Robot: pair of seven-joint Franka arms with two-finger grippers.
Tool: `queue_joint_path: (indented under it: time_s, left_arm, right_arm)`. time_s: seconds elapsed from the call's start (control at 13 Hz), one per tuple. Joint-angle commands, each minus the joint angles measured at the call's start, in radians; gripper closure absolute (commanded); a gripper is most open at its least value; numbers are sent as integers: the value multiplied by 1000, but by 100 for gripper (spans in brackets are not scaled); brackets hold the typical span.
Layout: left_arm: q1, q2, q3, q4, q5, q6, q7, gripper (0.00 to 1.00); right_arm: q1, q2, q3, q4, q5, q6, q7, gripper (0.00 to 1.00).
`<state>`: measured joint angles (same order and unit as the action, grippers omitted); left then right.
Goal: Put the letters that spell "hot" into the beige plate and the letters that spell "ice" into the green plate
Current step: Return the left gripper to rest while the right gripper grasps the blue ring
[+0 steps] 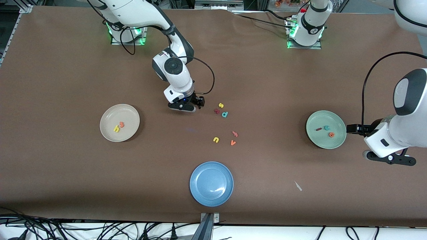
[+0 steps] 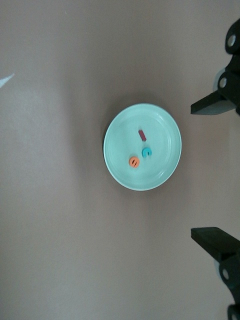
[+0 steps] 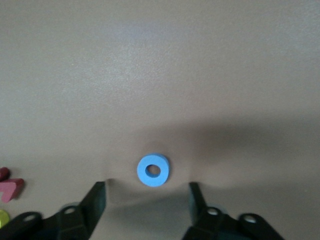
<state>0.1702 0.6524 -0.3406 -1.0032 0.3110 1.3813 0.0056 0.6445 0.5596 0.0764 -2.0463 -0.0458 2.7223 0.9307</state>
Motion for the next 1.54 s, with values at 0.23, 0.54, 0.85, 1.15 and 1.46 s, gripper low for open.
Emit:
queue_joint_path:
  time_s: [0.23,0.54,0.85,1.15,1.46]
  left_arm:
    - [-141,-153,253,-76,-208,71,33,4]
    - [-136,-307,262,-355,-224,301,22,2]
    - [-124,-321,290,-384,-245,321,30,0]
    - [-78,-304,284,-379,-280,321,40,0]
    - [-92,-293,282,-379,-282,320,39,0]
  right_arm:
    - [14,16,-41,15,-77,4,-1,44]
    - [14,26,-49,15,-97,5,3,45]
    - [15,33,-49,18,-95,5,11,46]
    - [15,34,-47,17,-98,7,10,65]
    - [14,31,-47,14,-103,5,2,84]
